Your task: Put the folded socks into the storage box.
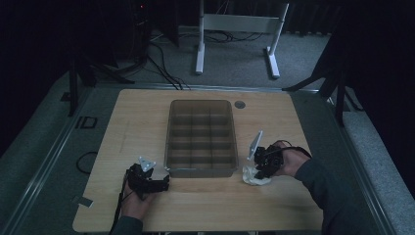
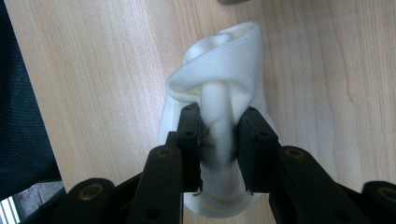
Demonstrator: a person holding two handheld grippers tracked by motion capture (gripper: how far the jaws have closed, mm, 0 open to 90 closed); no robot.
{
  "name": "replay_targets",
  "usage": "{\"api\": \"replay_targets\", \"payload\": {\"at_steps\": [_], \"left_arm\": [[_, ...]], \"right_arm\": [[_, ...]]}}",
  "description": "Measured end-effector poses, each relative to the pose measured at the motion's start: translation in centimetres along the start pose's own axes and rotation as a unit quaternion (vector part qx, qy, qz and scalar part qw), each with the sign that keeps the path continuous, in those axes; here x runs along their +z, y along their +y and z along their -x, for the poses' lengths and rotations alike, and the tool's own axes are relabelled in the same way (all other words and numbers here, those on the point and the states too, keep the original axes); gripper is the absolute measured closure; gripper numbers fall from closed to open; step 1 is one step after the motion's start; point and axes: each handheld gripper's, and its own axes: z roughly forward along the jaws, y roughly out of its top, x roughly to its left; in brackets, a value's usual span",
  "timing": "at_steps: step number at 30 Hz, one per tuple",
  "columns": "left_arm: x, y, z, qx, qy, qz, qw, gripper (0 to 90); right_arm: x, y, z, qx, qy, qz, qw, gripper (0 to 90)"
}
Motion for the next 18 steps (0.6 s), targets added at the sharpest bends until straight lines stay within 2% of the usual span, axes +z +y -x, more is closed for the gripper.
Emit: {"api": "replay_targets", "payload": {"at_steps": [18], "left_arm": [[0.0, 0.0, 0.0, 0.000, 0.000, 0.000, 1.0000, 1.0]], "right_arm": [[-1.8, 0.1, 0.0, -0.002, -0.002, 0.000, 1.0000, 72.2]]}}
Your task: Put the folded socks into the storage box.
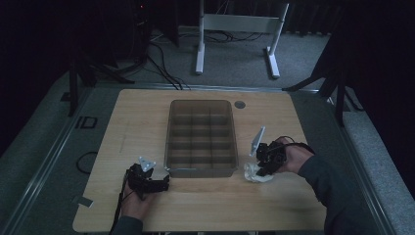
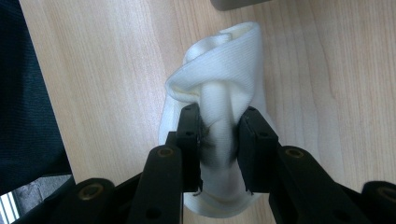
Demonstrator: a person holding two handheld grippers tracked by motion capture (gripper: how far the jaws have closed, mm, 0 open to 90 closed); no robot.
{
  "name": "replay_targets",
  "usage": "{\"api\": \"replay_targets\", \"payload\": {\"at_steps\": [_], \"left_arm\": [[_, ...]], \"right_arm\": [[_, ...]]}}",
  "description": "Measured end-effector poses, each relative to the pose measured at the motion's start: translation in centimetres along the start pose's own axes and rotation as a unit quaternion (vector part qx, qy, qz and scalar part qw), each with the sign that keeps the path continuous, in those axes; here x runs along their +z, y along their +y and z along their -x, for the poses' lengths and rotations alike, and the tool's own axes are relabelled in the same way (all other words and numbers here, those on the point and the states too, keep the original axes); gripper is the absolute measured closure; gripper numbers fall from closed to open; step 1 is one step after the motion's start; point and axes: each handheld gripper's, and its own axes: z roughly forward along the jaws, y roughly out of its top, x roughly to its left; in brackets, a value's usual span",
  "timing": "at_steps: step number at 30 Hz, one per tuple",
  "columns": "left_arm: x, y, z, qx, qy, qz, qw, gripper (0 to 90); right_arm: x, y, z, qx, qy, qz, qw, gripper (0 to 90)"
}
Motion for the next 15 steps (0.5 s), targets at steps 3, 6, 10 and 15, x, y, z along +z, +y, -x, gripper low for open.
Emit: {"api": "replay_targets", "payload": {"at_steps": [3, 6, 10, 15], "left_arm": [[0.0, 0.0, 0.0, 0.000, 0.000, 0.000, 1.0000, 1.0], [0.0, 0.0, 0.0, 0.000, 0.000, 0.000, 1.0000, 1.0], [0.0, 0.0, 0.0, 0.000, 0.000, 0.000, 1.0000, 1.0], [0.0, 0.0, 0.0, 0.000, 0.000, 0.000, 1.0000, 1.0]], "right_arm": [[-0.2, 0.0, 0.0, 0.001, -0.001, -0.001, 1.0000, 72.2], [-0.6, 0.1, 0.0, -0.002, -0.002, -0.003, 1.0000, 72.2], [-1.1, 0.3, 0.0, -0.004, -0.005, 0.001, 1.0000, 72.1], [-1.7, 0.4, 0.1, -0.007, -0.009, 0.003, 0.9999, 72.1]]}}
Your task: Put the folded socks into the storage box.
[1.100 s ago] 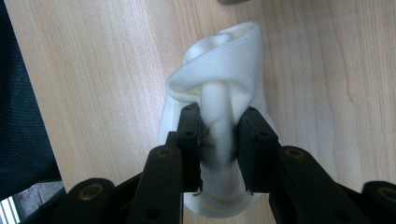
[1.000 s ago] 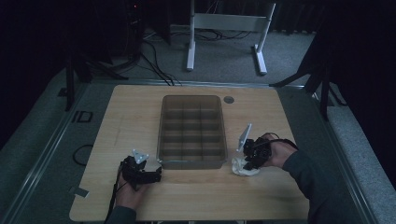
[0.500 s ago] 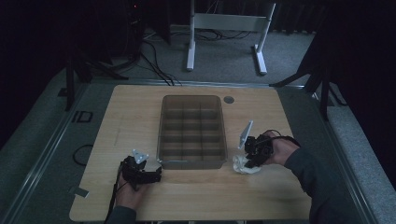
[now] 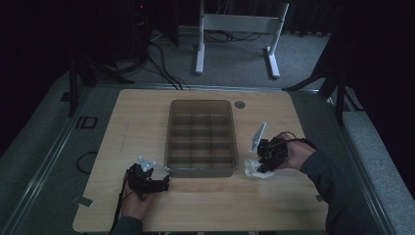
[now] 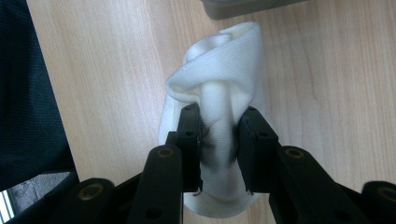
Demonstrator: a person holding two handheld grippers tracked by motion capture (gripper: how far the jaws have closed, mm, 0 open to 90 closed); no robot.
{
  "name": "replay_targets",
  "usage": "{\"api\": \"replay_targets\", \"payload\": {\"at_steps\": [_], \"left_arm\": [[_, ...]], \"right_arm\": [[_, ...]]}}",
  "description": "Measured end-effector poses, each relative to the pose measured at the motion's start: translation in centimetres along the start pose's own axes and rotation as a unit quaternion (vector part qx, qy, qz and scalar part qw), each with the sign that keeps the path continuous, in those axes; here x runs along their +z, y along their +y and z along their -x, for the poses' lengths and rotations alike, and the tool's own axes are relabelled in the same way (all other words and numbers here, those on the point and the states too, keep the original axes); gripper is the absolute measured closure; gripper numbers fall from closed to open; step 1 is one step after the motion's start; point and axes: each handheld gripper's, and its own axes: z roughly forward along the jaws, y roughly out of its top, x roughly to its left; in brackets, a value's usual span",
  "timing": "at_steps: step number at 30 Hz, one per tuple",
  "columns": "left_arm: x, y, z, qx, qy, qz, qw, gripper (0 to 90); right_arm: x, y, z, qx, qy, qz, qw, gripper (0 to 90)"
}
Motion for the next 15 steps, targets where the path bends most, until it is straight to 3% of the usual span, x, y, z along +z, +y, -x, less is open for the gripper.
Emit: {"api": "replay_targets", "payload": {"at_steps": [15], "left_arm": [[0.0, 0.0, 0.0, 0.000, 0.000, 0.000, 1.0000, 1.0]], "right_arm": [[-1.7, 1.2, 0.0, -0.011, -0.006, 0.006, 0.9999, 72.1]]}}
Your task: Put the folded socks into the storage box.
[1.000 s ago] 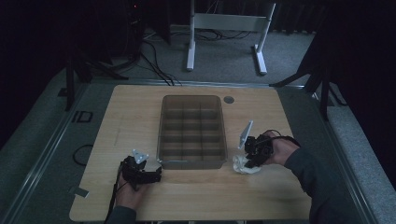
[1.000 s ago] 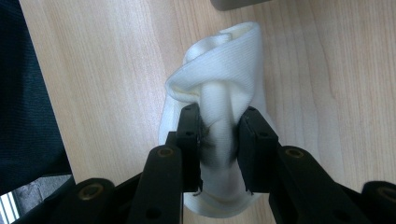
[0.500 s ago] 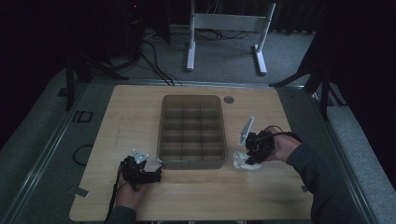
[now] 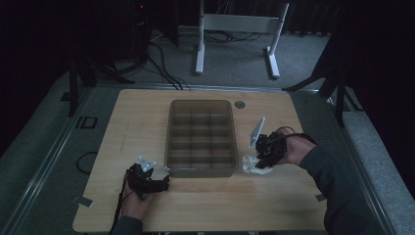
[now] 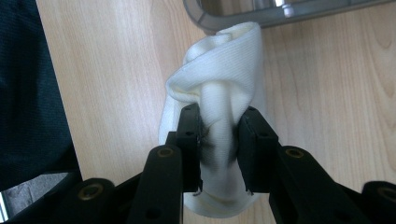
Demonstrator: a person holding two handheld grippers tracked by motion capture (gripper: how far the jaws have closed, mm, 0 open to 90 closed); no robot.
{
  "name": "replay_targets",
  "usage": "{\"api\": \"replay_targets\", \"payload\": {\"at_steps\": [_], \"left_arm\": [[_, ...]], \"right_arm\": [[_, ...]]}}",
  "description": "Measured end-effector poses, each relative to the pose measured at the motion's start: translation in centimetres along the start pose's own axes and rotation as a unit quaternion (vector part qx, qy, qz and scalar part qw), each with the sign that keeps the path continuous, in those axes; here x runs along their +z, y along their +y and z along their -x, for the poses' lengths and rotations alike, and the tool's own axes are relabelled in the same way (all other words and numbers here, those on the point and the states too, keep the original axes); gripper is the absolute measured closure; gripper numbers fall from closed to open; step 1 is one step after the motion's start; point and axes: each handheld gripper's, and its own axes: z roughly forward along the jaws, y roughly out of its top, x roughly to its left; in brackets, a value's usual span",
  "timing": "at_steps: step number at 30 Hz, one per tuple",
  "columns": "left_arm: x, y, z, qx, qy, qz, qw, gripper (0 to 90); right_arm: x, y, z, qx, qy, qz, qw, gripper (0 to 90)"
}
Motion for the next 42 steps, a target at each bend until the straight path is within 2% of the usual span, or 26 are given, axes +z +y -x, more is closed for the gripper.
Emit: {"api": "replay_targets", "payload": {"at_steps": [25, 42], "left_arm": [[0.0, 0.0, 0.0, 0.000, 0.000, 0.000, 1.0000, 1.0], [0.0, 0.0, 0.0, 0.000, 0.000, 0.000, 1.0000, 1.0]], "right_arm": [[-1.5, 3.1, 0.3, -0.028, -0.002, 0.000, 0.9996, 72.1], [-0.9, 5.6, 0.0, -0.050, 0.004, -0.008, 0.9987, 72.1]]}}
